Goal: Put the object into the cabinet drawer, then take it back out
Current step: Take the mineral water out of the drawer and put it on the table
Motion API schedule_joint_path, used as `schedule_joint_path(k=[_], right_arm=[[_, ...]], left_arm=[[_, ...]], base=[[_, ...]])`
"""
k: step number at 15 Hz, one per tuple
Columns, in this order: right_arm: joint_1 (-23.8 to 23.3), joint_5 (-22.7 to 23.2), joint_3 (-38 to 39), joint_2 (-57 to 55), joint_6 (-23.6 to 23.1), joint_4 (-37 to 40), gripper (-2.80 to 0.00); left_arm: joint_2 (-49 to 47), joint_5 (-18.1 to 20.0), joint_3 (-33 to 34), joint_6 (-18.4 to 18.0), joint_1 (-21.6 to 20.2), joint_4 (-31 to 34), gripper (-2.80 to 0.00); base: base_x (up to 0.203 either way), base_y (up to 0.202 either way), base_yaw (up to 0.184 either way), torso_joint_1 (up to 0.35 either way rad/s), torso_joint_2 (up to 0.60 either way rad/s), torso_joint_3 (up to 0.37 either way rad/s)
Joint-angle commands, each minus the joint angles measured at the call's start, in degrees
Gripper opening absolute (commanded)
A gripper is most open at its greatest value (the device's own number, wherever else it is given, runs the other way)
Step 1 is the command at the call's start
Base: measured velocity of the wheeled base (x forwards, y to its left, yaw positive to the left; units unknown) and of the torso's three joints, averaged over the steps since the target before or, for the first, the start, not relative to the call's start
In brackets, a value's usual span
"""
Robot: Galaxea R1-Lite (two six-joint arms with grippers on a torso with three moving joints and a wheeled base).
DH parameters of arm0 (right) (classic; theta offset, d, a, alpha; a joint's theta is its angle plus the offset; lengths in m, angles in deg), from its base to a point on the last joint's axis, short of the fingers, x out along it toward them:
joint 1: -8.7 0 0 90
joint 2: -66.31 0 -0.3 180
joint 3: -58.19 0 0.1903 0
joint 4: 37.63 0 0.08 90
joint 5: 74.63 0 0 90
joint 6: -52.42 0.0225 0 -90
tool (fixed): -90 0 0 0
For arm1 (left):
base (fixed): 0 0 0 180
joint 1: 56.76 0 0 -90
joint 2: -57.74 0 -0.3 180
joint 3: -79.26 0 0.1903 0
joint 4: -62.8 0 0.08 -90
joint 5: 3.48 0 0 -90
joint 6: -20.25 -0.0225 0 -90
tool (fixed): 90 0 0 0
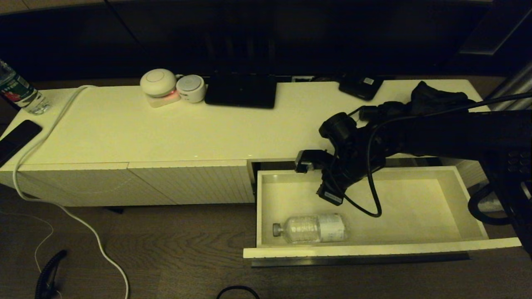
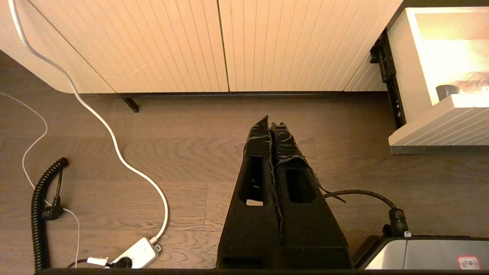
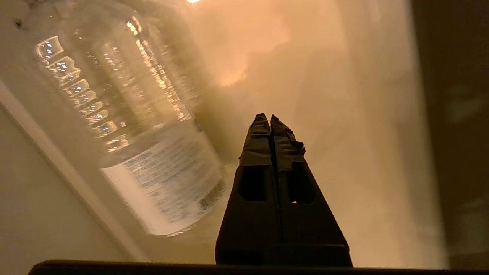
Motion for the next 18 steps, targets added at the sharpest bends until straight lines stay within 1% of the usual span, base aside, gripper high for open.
schedule_joint_path(k=[1, 4, 7, 10, 11, 14, 18], right_arm=[[0.0, 0.0, -0.3, -0.1, -4.7, -0.5, -2.80], [-0.2, -0.2, -0.3, -0.4, -12.2, -2.1, -2.80], [-0.4, -2.3, -0.3, -1.1, -17.4, -4.6, -2.80], [-0.9, -4.8, -0.3, -0.7, -25.0, -6.4, -2.80], [-0.9, -4.9, -0.3, -0.5, -26.5, -8.0, -2.80], [-0.9, -5.5, -0.3, -0.1, -28.3, -8.3, -2.80], [-0.6, -5.4, 0.3, 0.2, -28.5, -3.5, -2.80]], left_arm=[[0.0, 0.0, 0.0, 0.0, 0.0, 0.0, -2.80], [0.1, 0.0, 0.1, 0.0, 0.0, 0.0, -2.80], [0.1, 0.0, 0.0, 0.0, 0.0, 0.0, -2.80], [0.1, 0.0, 0.0, 0.0, 0.0, 0.0, -2.80], [0.1, 0.0, 0.1, 0.0, 0.0, 0.0, -2.80], [0.1, 0.0, 0.1, 0.0, 0.0, 0.0, -2.80], [0.1, 0.0, 0.0, 0.0, 0.0, 0.0, -2.80]], base=[[0.000, 0.000, 0.000, 0.000, 0.00, 0.000], [0.000, 0.000, 0.000, 0.000, 0.00, 0.000], [0.000, 0.000, 0.000, 0.000, 0.00, 0.000], [0.000, 0.000, 0.000, 0.000, 0.00, 0.000], [0.000, 0.000, 0.000, 0.000, 0.00, 0.000], [0.000, 0.000, 0.000, 0.000, 0.00, 0.000], [0.000, 0.000, 0.000, 0.000, 0.00, 0.000]])
